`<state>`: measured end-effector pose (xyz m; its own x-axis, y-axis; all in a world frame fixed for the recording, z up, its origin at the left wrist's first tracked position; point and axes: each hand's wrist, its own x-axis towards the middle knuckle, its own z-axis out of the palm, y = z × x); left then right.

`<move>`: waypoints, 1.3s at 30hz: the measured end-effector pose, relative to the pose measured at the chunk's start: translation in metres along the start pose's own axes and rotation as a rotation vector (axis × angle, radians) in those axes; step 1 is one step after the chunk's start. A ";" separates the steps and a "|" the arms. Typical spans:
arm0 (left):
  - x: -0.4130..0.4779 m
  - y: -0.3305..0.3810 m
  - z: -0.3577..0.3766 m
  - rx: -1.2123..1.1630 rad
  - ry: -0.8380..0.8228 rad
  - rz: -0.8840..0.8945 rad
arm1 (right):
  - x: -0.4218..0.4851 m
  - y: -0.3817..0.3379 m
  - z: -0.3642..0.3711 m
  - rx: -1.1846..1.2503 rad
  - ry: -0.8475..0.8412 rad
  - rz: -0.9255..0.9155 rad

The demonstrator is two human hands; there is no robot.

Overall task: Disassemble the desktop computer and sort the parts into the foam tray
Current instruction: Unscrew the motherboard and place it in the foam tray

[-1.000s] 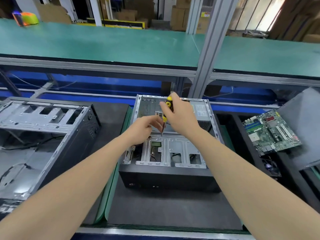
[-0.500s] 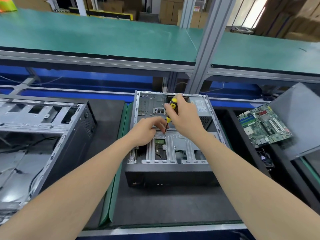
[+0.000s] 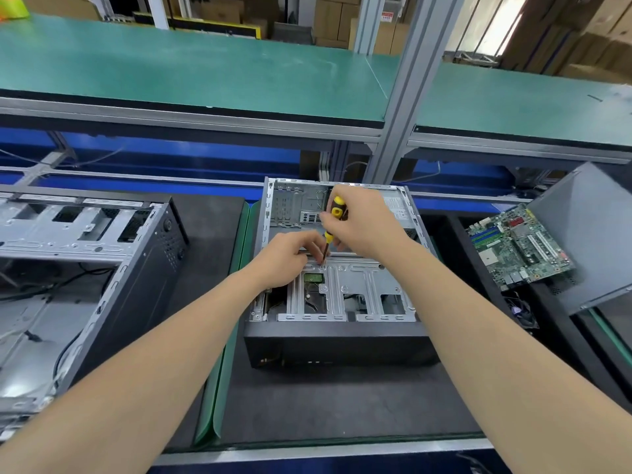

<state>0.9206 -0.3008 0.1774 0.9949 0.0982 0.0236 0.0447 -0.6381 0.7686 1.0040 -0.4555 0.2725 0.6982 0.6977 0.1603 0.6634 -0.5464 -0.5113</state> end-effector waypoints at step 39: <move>0.033 -0.020 0.008 0.356 -0.141 0.051 | 0.015 0.013 0.011 -0.158 0.035 -0.133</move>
<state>0.9528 -0.2907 0.1574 0.9982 -0.0312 -0.0510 -0.0016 -0.8671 0.4981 1.0199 -0.4468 0.2592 0.6084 0.7539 0.2481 0.7827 -0.5182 -0.3448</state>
